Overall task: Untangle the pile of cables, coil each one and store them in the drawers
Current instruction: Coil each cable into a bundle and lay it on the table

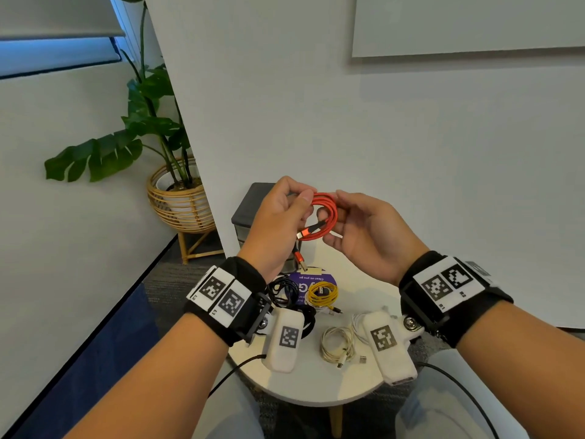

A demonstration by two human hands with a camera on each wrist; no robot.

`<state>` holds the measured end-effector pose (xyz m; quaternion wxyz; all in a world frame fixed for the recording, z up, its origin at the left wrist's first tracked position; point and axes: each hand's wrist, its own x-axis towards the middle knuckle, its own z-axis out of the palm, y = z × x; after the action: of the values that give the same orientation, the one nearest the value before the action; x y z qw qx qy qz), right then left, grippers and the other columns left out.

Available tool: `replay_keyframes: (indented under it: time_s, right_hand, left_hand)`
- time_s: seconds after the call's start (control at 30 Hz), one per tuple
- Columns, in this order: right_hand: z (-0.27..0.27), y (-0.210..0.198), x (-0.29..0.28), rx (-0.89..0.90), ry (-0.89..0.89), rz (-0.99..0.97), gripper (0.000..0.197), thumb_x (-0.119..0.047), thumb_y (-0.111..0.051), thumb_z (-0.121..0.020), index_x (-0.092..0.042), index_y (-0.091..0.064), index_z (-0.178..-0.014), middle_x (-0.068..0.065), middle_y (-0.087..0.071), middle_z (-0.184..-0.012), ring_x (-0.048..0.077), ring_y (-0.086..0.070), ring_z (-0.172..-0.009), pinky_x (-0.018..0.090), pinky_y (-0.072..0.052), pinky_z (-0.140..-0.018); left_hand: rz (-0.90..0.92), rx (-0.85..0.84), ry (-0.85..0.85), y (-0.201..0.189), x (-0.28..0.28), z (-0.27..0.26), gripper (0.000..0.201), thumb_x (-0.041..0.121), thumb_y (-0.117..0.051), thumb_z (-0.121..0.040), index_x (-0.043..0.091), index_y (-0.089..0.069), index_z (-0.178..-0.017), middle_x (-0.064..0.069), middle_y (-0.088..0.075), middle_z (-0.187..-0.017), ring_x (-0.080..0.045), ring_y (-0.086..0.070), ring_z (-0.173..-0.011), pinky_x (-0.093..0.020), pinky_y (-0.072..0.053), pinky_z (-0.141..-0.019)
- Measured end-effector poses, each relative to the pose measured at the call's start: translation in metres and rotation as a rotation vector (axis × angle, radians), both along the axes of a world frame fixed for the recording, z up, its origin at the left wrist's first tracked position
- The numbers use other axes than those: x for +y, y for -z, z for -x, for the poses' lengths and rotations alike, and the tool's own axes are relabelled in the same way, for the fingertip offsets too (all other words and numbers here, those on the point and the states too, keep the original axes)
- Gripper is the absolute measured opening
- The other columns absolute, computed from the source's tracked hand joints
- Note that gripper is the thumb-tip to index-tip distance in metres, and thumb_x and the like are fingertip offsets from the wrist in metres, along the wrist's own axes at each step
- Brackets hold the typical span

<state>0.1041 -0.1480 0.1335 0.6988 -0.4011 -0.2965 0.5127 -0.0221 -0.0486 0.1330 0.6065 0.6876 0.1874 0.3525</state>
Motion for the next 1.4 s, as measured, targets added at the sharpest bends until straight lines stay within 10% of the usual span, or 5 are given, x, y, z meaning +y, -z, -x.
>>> replay_keyframes:
  time_s: [0.2,0.37,0.97,1.23,1.4]
  right_hand:
    - [0.002,-0.004,-0.003,-0.508,0.032,0.034,0.047,0.009,-0.066,-0.088,-0.004,-0.051,-0.131,-0.006,-0.060,-0.070,0.005,-0.062,-0.066,0.022,-0.052,-0.070]
    - [0.001,-0.007,-0.002,-0.967,0.171,0.152,0.041,-0.005,-0.075,-0.086,-0.020,-0.057,-0.119,0.006,-0.069,-0.099,0.020,-0.070,-0.079,0.041,-0.061,-0.078]
    - [-0.007,0.002,-0.016,-1.130,0.049,0.329,0.050,-0.031,-0.075,-0.090,-0.032,-0.048,-0.131,-0.005,-0.069,-0.104,0.012,-0.070,-0.086,0.029,-0.053,-0.077]
    - [0.015,-0.008,-0.015,-1.499,0.490,0.067,0.032,-0.043,-0.067,-0.091,-0.030,-0.049,-0.115,-0.015,-0.051,-0.092,0.000,-0.049,-0.073,0.014,-0.032,-0.062]
    - [0.029,-0.015,-0.009,-1.881,0.132,0.085,0.020,-0.043,-0.055,-0.099,-0.031,-0.046,-0.086,-0.012,-0.051,-0.077,0.012,-0.054,-0.070,0.027,-0.040,-0.059]
  left_hand:
    - [0.004,-0.002,-0.004,-0.004,-0.003,-0.007,0.013,0.019,-0.049,-0.108,0.012,-0.059,-0.106,-0.015,-0.052,-0.082,-0.026,-0.051,-0.068,-0.037,-0.046,-0.066]
    - [0.021,-0.027,-0.038,-0.007,0.001,-0.007,0.011,0.016,-0.047,-0.108,0.015,-0.057,-0.102,0.000,-0.046,-0.070,-0.005,-0.037,-0.051,-0.027,-0.035,-0.057]
    - [-0.024,0.147,-0.123,-0.001,0.004,-0.010,0.014,0.027,-0.052,-0.106,0.021,-0.063,-0.101,-0.002,-0.062,-0.099,-0.013,-0.056,-0.086,-0.033,-0.046,-0.079]
    - [0.027,0.084,-0.127,-0.004,0.003,-0.008,0.014,0.024,-0.047,-0.108,0.017,-0.060,-0.106,0.003,-0.048,-0.073,-0.007,-0.043,-0.060,-0.024,-0.042,-0.057]
    - [0.153,0.038,-0.117,-0.005,0.006,-0.008,0.013,0.015,-0.047,-0.107,0.013,-0.059,-0.110,-0.003,-0.048,-0.079,-0.008,-0.043,-0.060,-0.024,-0.040,-0.059]
